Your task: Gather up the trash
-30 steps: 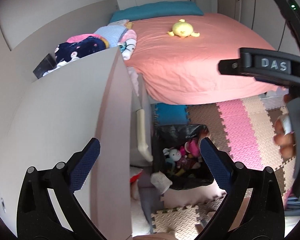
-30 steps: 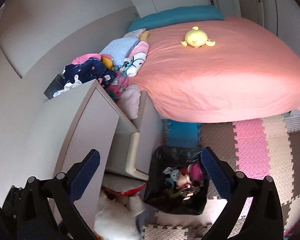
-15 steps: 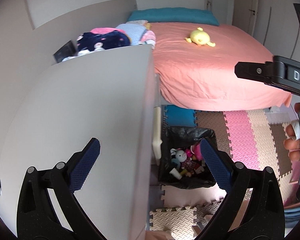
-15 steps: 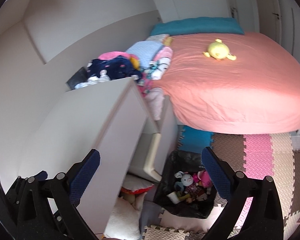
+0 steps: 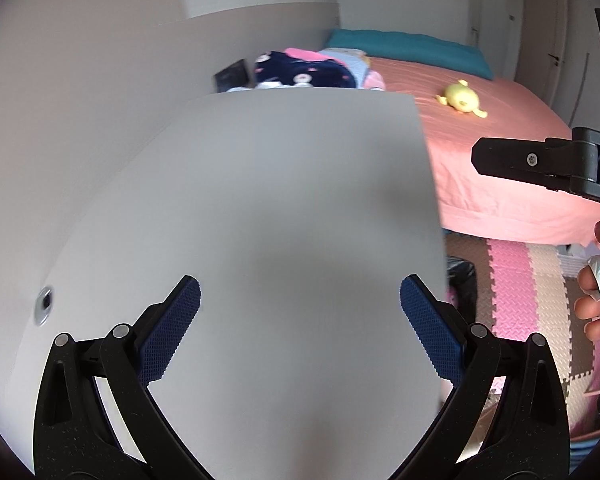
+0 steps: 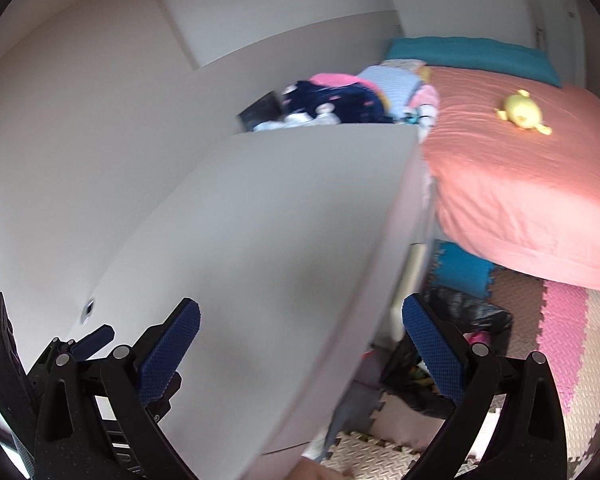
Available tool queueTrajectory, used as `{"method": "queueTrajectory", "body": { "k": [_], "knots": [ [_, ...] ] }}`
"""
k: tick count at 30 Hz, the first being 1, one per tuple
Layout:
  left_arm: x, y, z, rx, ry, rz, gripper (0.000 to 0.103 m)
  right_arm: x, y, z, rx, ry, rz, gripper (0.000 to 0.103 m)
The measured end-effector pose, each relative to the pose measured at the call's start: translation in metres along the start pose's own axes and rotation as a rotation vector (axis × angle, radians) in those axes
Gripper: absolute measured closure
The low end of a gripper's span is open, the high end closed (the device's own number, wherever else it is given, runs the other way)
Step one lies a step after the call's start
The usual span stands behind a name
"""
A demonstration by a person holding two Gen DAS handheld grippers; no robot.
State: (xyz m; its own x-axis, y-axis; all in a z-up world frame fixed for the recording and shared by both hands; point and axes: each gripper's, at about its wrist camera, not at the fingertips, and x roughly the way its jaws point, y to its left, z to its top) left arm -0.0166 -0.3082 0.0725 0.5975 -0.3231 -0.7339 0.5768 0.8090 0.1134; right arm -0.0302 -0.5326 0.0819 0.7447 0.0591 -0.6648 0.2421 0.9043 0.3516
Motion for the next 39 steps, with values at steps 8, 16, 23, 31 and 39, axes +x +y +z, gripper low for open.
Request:
{"method": "queueTrajectory", "body": {
  "k": [8, 16, 23, 31, 39],
  "knots": [
    [-0.034, 0.092, -0.054, -0.114, 0.024, 0.103, 0.006, 0.021, 0.095, -0.035, -0.086, 0.071, 0.08, 0.002],
    [-0.053, 0.174, -0.118, -0.241, 0.073, 0.218, 0.006, 0.04, 0.162, -0.088, -0.153, 0.128, 0.086, 0.002],
    [-0.053, 0.225, -0.168, -0.345, 0.111, 0.247, 0.006, 0.058, 0.205, -0.146, -0.252, 0.192, 0.026, 0.002],
    [-0.048, 0.244, -0.198, -0.401, 0.14, 0.24, 0.006, 0.073, 0.23, -0.172, -0.282, 0.181, -0.069, 0.002],
    [-0.045, 0.256, -0.199, -0.447, 0.146, 0.224, 0.006, 0.079, 0.233, -0.177, -0.308, 0.152, -0.118, 0.002]
  ]
}}
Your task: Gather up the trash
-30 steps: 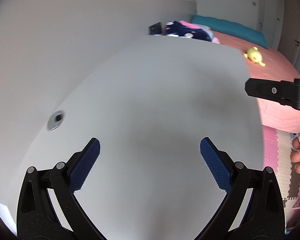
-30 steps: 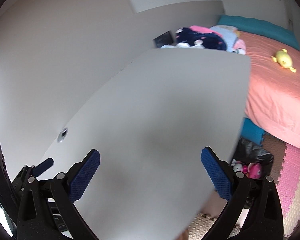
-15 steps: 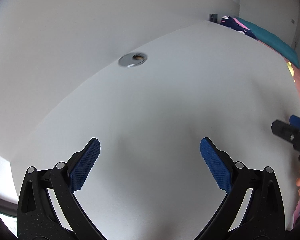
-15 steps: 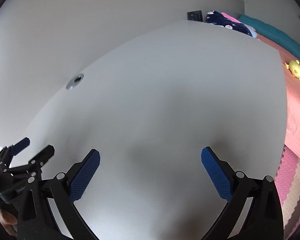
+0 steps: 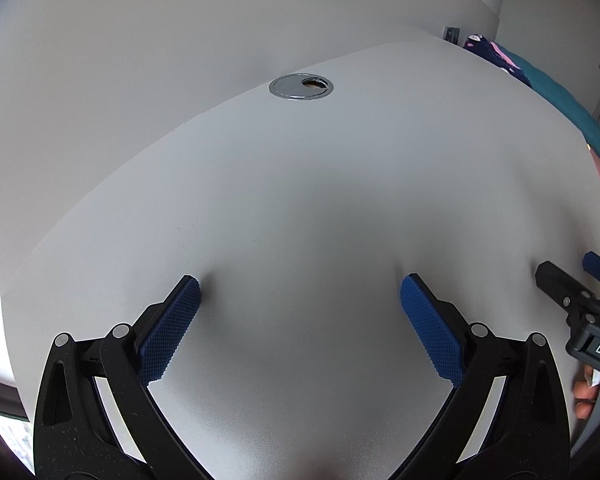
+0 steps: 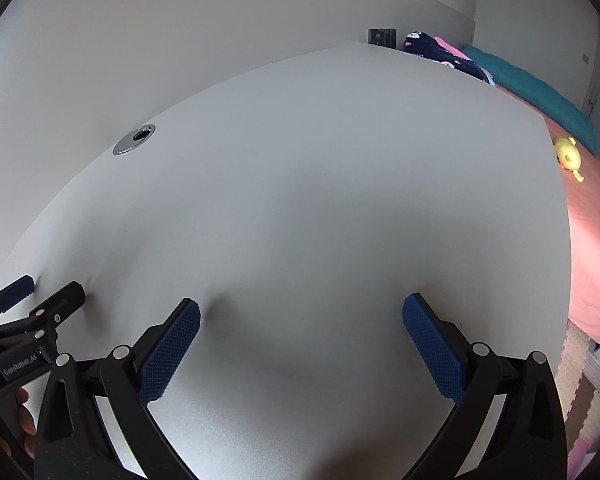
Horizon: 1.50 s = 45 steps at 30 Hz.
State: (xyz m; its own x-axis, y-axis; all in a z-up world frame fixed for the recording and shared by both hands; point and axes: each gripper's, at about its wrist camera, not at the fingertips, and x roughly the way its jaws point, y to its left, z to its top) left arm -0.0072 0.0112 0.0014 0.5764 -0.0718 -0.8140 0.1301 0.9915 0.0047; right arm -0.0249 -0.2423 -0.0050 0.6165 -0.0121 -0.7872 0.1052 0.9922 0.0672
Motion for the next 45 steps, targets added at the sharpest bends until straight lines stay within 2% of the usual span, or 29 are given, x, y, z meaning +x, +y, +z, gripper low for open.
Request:
{"method": "queueTrajectory", "body": {
  "k": [4, 45],
  "knots": [
    [-0.0004, -0.0002, 0.0001, -0.002, 0.0, 0.0, 0.006, 0.004, 0.0079, 0.0011, -0.038, 0.015, -0.035, 0.002],
    [0.0019, 0.0, 0.0003, -0.001, -0.003, -0.001, 0.006, 0.0043, 0.0077, 0.0017, -0.04, 0.014, -0.029, 0.002]
  ]
}}
